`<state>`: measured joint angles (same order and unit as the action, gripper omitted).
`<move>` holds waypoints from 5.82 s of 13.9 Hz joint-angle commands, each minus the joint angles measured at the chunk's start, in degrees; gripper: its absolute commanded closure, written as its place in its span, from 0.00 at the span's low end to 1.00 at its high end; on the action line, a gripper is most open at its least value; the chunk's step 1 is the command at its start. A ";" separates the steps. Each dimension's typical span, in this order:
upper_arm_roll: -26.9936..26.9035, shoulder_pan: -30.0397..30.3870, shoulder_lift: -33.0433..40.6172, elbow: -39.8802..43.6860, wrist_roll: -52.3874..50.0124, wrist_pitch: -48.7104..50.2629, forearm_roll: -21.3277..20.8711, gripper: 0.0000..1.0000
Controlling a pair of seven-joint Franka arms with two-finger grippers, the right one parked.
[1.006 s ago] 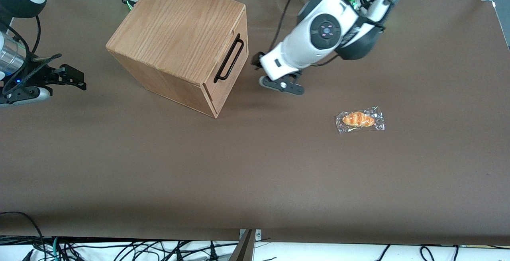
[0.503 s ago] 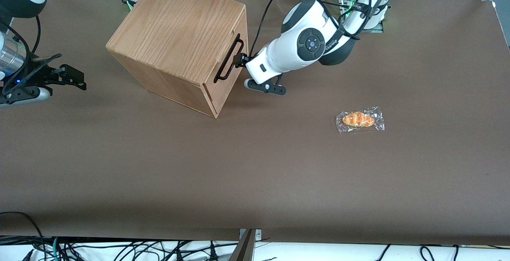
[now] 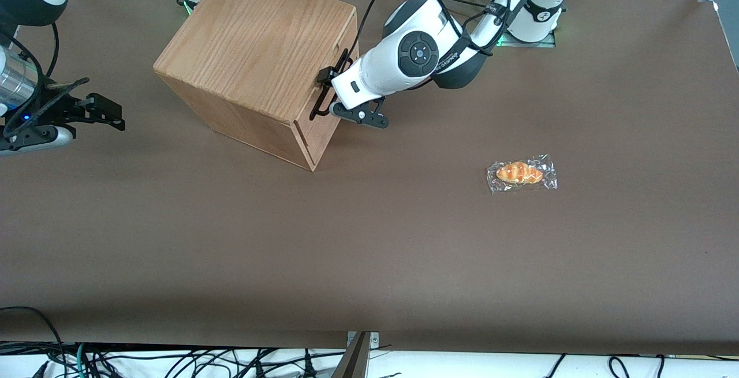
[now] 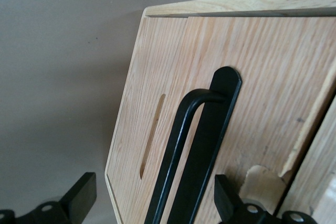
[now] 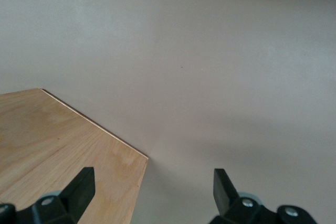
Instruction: Open top drawer with left arm
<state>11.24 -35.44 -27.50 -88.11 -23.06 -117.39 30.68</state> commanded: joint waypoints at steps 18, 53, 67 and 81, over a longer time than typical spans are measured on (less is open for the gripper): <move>-1.31 0.54 -3.35 3.73 3.19 -0.56 -9.84 0.00; -1.39 18.28 -0.72 14.62 -1.47 22.97 -10.72 0.00; -1.31 39.22 5.07 14.64 18.31 35.39 -27.84 0.00; -14.32 34.65 21.95 0.83 33.08 28.62 -32.87 0.00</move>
<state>-2.27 0.13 -9.19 -84.22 8.63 -87.39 -0.26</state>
